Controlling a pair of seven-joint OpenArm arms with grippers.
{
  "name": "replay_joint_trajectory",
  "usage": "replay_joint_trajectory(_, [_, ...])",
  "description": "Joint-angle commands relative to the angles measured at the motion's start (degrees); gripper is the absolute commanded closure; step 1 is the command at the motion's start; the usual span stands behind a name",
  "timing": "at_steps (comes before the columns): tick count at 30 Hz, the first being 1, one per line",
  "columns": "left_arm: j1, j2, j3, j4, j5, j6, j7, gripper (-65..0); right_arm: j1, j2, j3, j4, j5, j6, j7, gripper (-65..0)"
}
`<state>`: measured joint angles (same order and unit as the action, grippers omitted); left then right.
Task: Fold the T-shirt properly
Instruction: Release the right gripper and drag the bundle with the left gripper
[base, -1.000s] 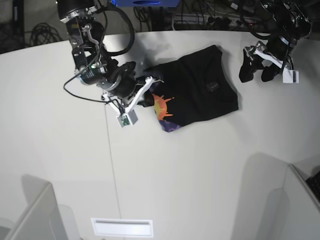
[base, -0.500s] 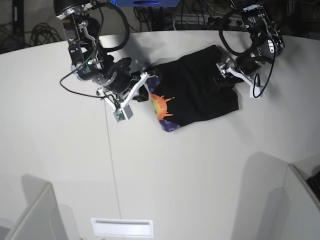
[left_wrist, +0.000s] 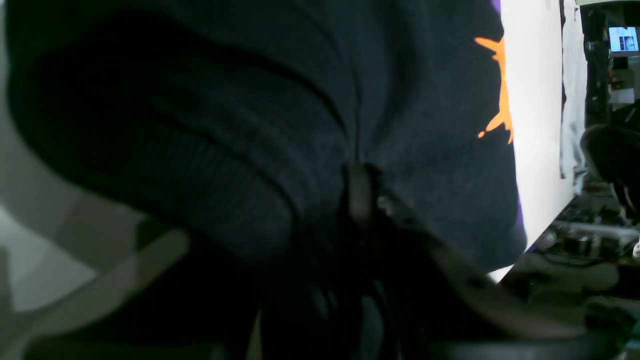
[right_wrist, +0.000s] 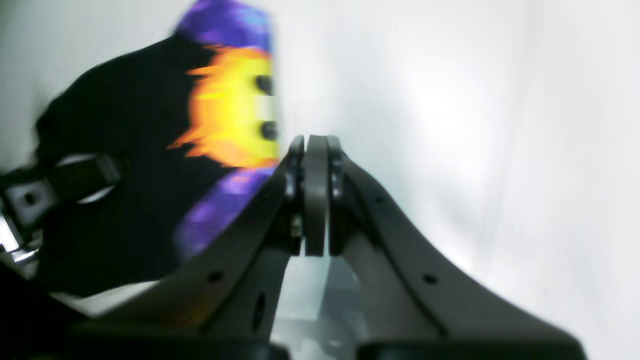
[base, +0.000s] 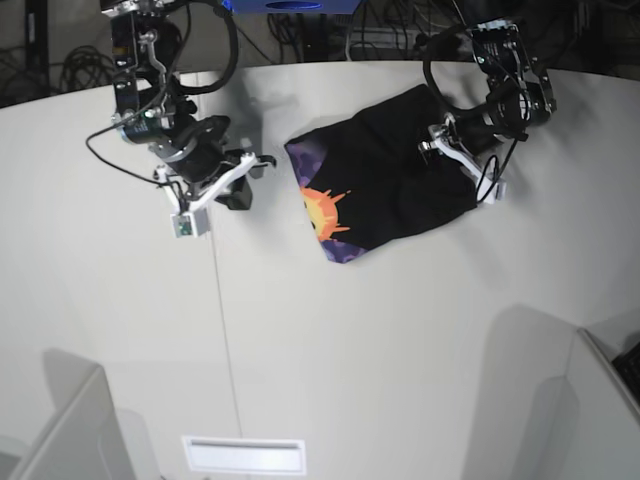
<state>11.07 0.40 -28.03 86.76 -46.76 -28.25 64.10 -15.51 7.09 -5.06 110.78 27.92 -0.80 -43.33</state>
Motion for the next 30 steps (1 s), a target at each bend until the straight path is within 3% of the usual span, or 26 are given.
replay_joint_trajectory(1, [-0.7,-1.2,1.0,0.5,2.1,0.6,1.3,0.0,0.3,0.2,1.2,1.2,0.5,2.2,1.3,0.0])
replay_joint_trajectory(4, [-1.6,-4.2,5.1,0.5,4.8,0.6,1.3,0.0,-1.1,-0.3,5.4,1.2,0.6,8.0,1.2,0.0])
replay_joint_trajectory(8, [-3.6,-9.5,13.0,0.6,6.6,0.6,1.3,0.0,-3.2,-0.5,11.1,1.2,0.6,11.7,1.1,0.0])
replay_joint_trajectory(11, [-6.5,-13.5,19.4,0.4,7.8,0.6,1.4,0.0,-4.7,-0.5,14.4,1.2,0.6,12.0,1.2,0.0])
replay_joint_trajectory(19, [-15.8,-19.3,37.9,-0.1,12.2,0.3,1.4,0.0,-8.8,-1.5,21.5,1.2,0.6,12.1,1.3,0.0])
replay_joint_trajectory(23, [-21.2,-21.0,49.1,-0.1,12.8,0.3,1.4,0.0,-10.0,-4.2,25.8,1.2,0.6,12.2,0.9,0.0])
replay_joint_trajectory(30, [-31.7,-23.0,68.2,-0.1,14.0,0.3,1.3,0.0,-12.9,-5.1,29.3,1.0,0.6,12.2,1.3,0.0])
